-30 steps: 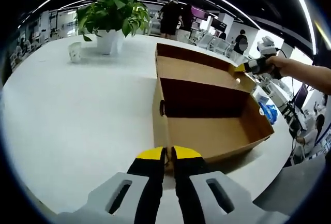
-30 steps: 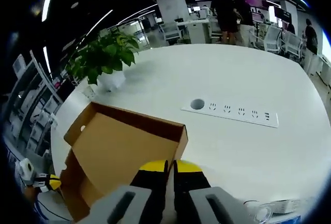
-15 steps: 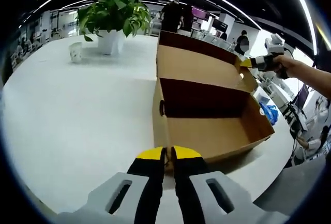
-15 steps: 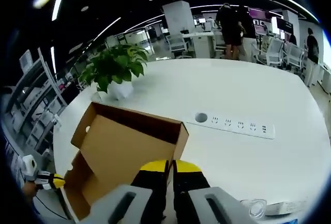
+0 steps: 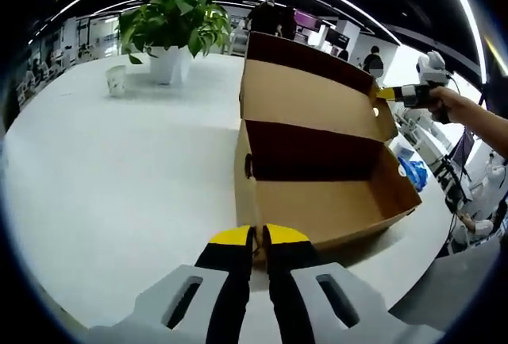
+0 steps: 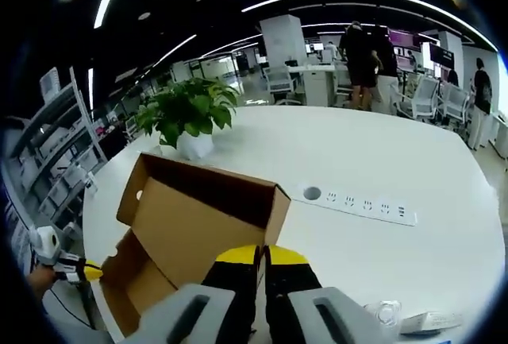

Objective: Operate the shoe box by opening the lid, removing the specified soft item, and placing it in the target area until the item is outside and the box remains undamaged.

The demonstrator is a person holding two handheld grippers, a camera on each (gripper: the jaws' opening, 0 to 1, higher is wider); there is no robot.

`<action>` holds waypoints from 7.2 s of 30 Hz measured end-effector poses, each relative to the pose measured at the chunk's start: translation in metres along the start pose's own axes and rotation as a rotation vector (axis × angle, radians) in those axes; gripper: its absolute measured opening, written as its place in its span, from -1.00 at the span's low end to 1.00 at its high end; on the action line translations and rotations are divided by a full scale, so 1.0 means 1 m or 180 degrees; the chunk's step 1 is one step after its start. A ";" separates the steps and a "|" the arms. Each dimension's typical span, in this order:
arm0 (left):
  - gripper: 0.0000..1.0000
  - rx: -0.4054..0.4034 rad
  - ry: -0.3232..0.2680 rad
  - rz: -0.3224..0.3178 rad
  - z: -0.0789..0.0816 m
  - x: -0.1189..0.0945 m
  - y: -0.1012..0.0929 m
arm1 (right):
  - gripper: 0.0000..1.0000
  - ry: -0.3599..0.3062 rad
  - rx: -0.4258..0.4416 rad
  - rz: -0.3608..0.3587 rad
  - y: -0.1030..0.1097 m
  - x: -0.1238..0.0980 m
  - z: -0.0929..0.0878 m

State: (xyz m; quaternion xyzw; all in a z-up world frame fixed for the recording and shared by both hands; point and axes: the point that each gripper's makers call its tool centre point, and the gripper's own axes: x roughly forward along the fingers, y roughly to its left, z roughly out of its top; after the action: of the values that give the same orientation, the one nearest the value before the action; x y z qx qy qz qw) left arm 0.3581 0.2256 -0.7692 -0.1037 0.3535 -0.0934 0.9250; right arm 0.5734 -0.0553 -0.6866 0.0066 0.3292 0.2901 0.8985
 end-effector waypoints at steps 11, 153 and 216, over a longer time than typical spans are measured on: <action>-0.94 0.0019 0.0011 -0.0004 0.000 0.000 0.000 | -1.00 -0.0135 -0.0092 0.0043 0.013 -0.020 -0.004; -0.72 0.0738 -0.0083 -0.0062 0.034 -0.022 -0.020 | -0.79 -0.0332 -0.0324 0.0498 0.087 -0.098 -0.149; -0.36 0.1068 0.0089 -0.0301 -0.011 -0.019 -0.022 | -0.50 -0.0169 -0.0996 0.0788 0.107 -0.090 -0.186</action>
State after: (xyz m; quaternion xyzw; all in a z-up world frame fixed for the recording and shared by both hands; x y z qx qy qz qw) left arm 0.3349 0.2073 -0.7593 0.0369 0.3405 -0.1960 0.9189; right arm 0.3516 -0.0466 -0.7580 -0.0851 0.2530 0.4457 0.8545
